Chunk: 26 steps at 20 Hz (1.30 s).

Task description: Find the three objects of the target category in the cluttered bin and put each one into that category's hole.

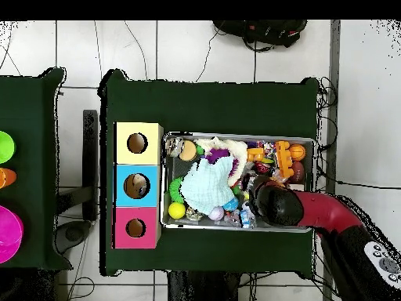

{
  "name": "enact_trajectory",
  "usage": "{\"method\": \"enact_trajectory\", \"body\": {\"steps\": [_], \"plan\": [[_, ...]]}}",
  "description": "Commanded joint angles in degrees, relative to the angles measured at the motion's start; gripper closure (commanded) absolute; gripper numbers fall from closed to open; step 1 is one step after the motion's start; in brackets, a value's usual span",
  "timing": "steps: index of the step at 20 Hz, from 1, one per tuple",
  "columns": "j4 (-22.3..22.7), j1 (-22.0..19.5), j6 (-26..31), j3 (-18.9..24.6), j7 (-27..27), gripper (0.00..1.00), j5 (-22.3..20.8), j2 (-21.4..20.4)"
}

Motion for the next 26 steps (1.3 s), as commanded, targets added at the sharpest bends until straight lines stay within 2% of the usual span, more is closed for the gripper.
{"method": "enact_trajectory", "body": {"steps": [1,13,15,18,22,26], "plan": [[2.2,-0.2,7.9,3.2,-3.9,0.00,1.2,-1.1],[1.8,-1.9,6.3,4.1,-4.5,0.00,0.5,1.9],[1.7,-2.3,4.9,3.6,-4.9,0.00,-1.0,3.3],[2.7,-6.0,5.1,4.7,-8.6,0.00,-2.4,4.7],[6.7,-11.4,10.0,7.8,-13.8,0.00,-1.4,0.5],[8.6,-14.8,11.6,9.9,-15.4,0.00,-1.9,-0.1]]}}
